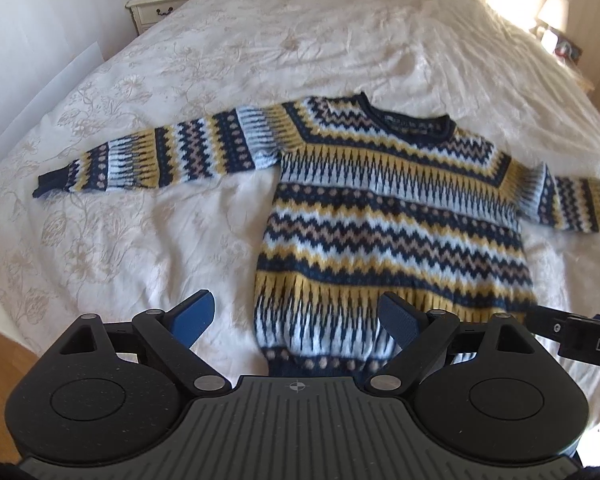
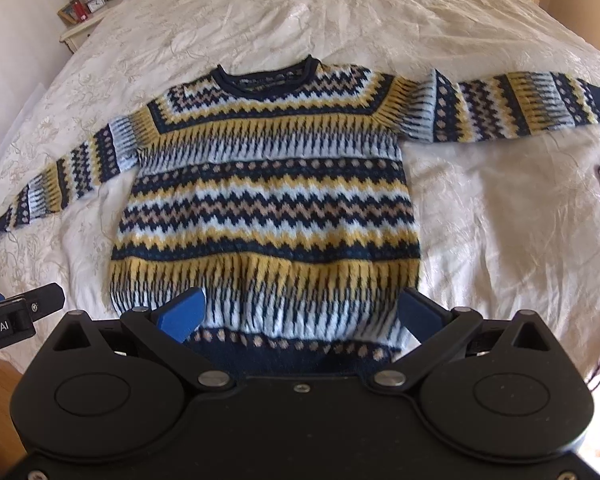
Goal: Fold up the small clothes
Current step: 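Reach the left gripper to the navy sleeve cuff and grasp it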
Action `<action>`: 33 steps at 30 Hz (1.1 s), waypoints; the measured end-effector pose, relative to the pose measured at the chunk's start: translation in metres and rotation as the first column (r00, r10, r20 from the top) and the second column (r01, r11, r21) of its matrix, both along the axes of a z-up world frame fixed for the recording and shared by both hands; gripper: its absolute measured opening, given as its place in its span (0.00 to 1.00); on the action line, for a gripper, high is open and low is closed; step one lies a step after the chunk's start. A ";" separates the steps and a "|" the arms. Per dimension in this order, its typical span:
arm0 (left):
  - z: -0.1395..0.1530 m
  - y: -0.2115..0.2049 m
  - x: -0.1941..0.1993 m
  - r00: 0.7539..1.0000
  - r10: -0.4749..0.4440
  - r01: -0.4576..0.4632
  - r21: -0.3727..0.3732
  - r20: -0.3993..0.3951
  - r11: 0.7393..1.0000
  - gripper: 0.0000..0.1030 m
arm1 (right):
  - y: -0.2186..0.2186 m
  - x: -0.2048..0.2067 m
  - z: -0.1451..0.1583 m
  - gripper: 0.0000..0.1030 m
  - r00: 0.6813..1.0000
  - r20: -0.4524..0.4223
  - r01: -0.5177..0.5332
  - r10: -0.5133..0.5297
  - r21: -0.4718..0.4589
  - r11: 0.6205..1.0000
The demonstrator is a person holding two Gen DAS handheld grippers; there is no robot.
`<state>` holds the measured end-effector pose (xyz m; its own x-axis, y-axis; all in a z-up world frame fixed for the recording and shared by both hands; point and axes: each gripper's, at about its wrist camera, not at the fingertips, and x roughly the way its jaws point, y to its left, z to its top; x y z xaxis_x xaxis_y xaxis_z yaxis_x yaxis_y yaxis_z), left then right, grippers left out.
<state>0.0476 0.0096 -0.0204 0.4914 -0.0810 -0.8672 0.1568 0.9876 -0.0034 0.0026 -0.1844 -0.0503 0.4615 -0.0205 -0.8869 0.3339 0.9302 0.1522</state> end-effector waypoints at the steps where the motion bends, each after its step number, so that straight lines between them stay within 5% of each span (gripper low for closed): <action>1: -0.001 0.002 0.006 1.000 0.004 -0.004 -0.009 0.008 1.000 0.87 | 0.001 0.006 0.000 0.99 1.000 0.014 -0.004 0.004 0.002 1.000; 10: -0.022 0.051 0.067 0.995 0.082 -0.078 -0.070 0.060 0.995 0.87 | 0.014 0.053 0.001 0.99 0.981 0.175 -0.074 0.078 -0.028 0.997; 19: -0.053 0.133 0.127 0.978 0.194 -0.191 -0.038 0.076 0.981 0.87 | 0.044 0.079 0.016 0.99 0.904 0.388 -0.111 0.178 -0.188 0.976; 27: -0.083 0.210 0.172 0.941 0.332 -0.333 0.007 0.068 0.943 0.87 | 0.057 0.113 0.005 0.99 0.920 0.371 -0.087 0.127 -0.123 0.989; 33: -0.103 0.248 0.195 0.912 0.404 -0.405 0.004 0.063 0.914 0.87 | 0.074 0.124 0.004 0.99 0.882 0.438 -0.114 0.172 -0.155 0.981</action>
